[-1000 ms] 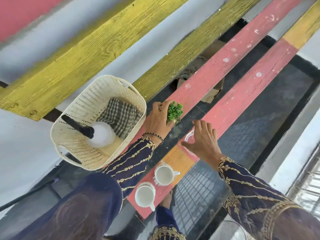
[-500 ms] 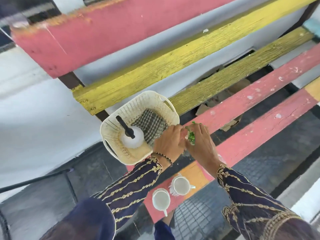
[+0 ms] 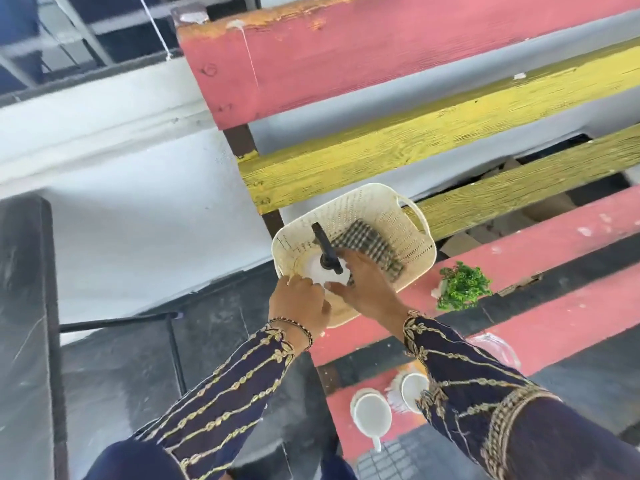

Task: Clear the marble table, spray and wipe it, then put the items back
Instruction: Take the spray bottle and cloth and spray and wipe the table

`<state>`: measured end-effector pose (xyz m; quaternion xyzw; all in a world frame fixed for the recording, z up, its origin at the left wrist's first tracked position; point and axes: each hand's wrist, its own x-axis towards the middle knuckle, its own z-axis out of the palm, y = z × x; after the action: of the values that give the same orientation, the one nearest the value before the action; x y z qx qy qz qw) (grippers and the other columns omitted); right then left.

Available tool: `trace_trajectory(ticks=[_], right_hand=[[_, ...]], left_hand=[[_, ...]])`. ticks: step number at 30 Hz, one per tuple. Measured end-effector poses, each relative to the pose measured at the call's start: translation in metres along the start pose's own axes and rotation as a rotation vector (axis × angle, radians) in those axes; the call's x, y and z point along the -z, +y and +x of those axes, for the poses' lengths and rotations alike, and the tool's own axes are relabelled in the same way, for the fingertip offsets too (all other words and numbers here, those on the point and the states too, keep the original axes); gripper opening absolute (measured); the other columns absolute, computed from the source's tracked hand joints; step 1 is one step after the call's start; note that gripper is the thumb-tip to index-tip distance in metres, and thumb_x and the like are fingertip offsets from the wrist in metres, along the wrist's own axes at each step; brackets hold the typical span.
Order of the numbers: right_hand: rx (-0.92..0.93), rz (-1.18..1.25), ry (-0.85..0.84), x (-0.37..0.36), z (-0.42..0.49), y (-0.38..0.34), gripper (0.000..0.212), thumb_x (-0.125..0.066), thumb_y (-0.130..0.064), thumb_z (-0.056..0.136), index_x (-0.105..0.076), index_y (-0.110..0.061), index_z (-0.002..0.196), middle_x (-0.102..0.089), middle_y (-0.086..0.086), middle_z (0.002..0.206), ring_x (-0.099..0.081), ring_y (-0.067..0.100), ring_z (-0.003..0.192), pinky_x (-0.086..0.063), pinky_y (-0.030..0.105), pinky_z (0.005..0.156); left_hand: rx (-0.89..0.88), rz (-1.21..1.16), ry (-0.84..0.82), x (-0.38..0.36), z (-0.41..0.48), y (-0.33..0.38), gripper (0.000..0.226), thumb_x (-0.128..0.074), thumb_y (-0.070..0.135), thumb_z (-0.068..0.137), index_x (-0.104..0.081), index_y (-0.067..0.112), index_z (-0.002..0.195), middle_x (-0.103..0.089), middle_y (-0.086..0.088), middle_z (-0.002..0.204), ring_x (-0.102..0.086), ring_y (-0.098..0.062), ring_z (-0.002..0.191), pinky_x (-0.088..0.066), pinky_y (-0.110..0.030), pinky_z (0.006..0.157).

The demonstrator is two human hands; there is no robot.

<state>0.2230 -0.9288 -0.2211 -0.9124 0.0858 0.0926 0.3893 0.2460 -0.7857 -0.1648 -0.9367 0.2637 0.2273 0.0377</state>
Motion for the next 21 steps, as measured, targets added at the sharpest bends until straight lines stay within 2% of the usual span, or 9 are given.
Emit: trace_trajectory(ticks=[3, 5, 8, 10, 12, 15, 18, 21], right_hand=[[0.037, 0.078, 0.044, -0.013, 0.016, -0.006, 0.037, -0.074, -0.03, 0.091, -0.061, -0.009, 0.118, -0.06, -0.007, 0.088, -0.053, 0.007, 0.077, -0.04, 0.023, 0.073], [0.029, 0.099, 0.071, -0.013, 0.02, -0.008, 0.034, -0.07, -0.034, 0.094, -0.062, -0.008, 0.116, -0.057, -0.012, 0.076, -0.052, 0.002, 0.066, -0.041, 0.025, 0.066], [0.047, 0.091, 0.121, -0.004, 0.018, -0.004, 0.028, -0.066, -0.041, 0.096, -0.06, -0.015, 0.102, -0.06, -0.01, 0.075, -0.056, 0.002, 0.065, -0.05, 0.031, 0.069], [0.089, 0.1, 0.194, 0.007, 0.016, -0.003, 0.03, -0.062, -0.042, 0.098, -0.057, -0.014, 0.108, -0.059, -0.009, 0.077, -0.056, 0.001, 0.066, -0.051, 0.026, 0.069], [0.135, 0.135, 0.281, 0.02, 0.014, -0.005, 0.029, -0.06, -0.034, 0.1, -0.055, -0.008, 0.112, -0.058, -0.005, 0.081, -0.054, 0.004, 0.068, -0.048, 0.022, 0.069], [0.124, 0.197, 0.338, 0.035, 0.011, -0.006, 0.018, -0.056, -0.029, 0.103, -0.05, -0.013, 0.11, -0.063, 0.002, 0.089, -0.06, 0.012, 0.075, -0.049, 0.027, 0.071], [0.085, 0.211, 0.359, 0.046, 0.008, 0.005, 0.022, -0.054, -0.026, 0.104, -0.05, -0.007, 0.116, -0.069, 0.009, 0.097, -0.064, 0.018, 0.082, -0.05, 0.026, 0.075], [0.064, 0.238, 0.367, 0.055, 0.004, 0.017, 0.021, -0.053, -0.029, 0.104, -0.048, -0.012, 0.113, -0.069, 0.009, 0.098, -0.063, 0.018, 0.083, -0.046, 0.02, 0.073]], left_hand=[[0.025, -0.111, -0.037, 0.0, 0.005, -0.002, 0.034, -0.043, 0.028, 0.095, -0.065, 0.008, 0.112, -0.065, -0.011, 0.114, -0.058, -0.03, 0.112, -0.045, -0.038, 0.096], [0.035, -0.141, -0.082, 0.002, 0.008, 0.001, 0.032, -0.044, 0.027, 0.095, -0.065, 0.007, 0.109, -0.064, -0.014, 0.113, -0.059, -0.032, 0.11, -0.05, -0.038, 0.089], [0.041, -0.113, -0.181, 0.002, 0.014, 0.008, 0.033, -0.042, 0.027, 0.097, -0.061, 0.007, 0.115, -0.061, -0.014, 0.12, -0.058, -0.033, 0.113, -0.049, -0.039, 0.088], [0.055, -0.103, -0.269, -0.004, 0.022, 0.013, 0.034, -0.043, 0.027, 0.098, -0.057, 0.008, 0.121, -0.059, -0.013, 0.125, -0.057, -0.032, 0.116, -0.048, -0.039, 0.091], [0.092, -0.138, -0.346, -0.009, 0.035, 0.019, 0.036, -0.045, 0.025, 0.096, -0.054, 0.008, 0.126, -0.059, -0.013, 0.128, -0.057, -0.031, 0.118, -0.048, -0.039, 0.094], [0.185, -0.302, -0.415, -0.015, 0.061, 0.028, 0.039, -0.05, 0.018, 0.096, -0.051, 0.002, 0.132, -0.056, -0.017, 0.134, -0.054, -0.034, 0.124, -0.047, -0.04, 0.1], [0.352, -0.544, -0.376, -0.024, 0.084, 0.037, 0.04, -0.049, 0.014, 0.099, -0.046, -0.003, 0.135, -0.051, -0.019, 0.14, -0.049, -0.034, 0.13, -0.042, -0.036, 0.103], [0.581, -0.86, -0.25, -0.041, 0.103, 0.044, 0.045, -0.054, 0.024, 0.097, -0.048, -0.003, 0.132, -0.055, -0.019, 0.136, -0.054, -0.035, 0.124, -0.046, -0.036, 0.097]])
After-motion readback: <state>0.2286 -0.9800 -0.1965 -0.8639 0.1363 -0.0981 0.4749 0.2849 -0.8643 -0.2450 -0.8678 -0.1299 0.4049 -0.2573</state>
